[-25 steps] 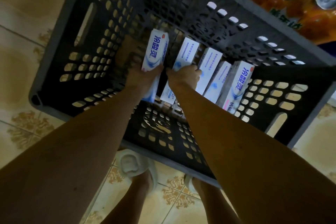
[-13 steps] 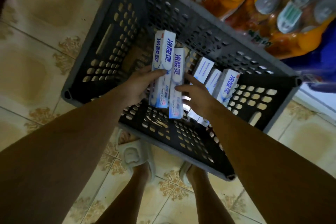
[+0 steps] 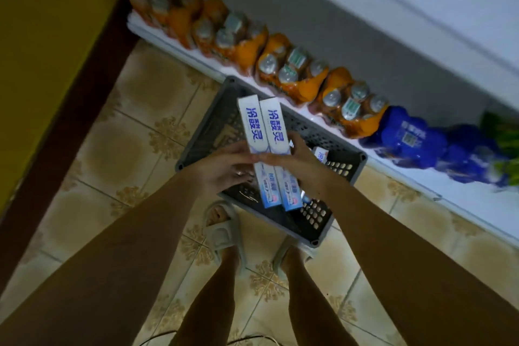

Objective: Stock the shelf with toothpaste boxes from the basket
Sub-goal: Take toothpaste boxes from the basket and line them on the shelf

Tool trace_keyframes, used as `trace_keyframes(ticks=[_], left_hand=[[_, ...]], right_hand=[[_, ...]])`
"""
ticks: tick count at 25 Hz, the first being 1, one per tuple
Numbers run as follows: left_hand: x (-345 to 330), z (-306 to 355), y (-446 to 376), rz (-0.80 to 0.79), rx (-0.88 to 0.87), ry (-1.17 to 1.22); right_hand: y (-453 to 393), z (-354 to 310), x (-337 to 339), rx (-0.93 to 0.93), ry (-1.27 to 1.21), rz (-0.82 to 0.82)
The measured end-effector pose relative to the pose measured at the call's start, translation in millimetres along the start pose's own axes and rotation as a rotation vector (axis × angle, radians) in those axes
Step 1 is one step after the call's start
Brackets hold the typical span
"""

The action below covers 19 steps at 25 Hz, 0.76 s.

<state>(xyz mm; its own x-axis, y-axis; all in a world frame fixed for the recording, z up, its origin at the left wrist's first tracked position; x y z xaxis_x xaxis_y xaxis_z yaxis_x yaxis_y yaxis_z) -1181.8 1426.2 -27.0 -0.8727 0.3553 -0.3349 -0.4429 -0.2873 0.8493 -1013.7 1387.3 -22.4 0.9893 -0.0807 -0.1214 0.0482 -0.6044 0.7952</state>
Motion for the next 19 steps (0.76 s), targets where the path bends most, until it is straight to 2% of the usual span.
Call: trace_keyframes(ticks=[5,9,15,19], left_hand=[[-48,80,151,-0.034,-0.066,-0.024],[-61,162,255,0.032,-0.262,0.020],[-100,247,360,-0.070,-0.400,-0.379],[-98,287,408,-0.015,-0.525,-0.324]], right_hand=[[134,-104,-20,0.173,0.220,-0.033],[243,-187,-25,0.261,0.361,-0.103],[345,-272,-24,0.335,0.513,-0.068],[379,-309,-10,0.403,0.486,0.087]])
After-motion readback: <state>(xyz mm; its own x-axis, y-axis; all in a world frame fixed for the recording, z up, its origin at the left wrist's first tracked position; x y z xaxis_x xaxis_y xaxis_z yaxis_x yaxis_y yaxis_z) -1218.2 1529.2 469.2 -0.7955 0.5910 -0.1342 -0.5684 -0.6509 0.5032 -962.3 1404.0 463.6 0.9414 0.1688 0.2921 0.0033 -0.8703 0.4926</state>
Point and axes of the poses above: each hand's wrist, its own y-axis away from the middle knuckle, its own x-axis out of the back of the hand, z = x × y, the point moved 3 cm from there along -y, towards the middle knuckle, and after that the axes turned 1 degree about z, right-handed, at the moved point
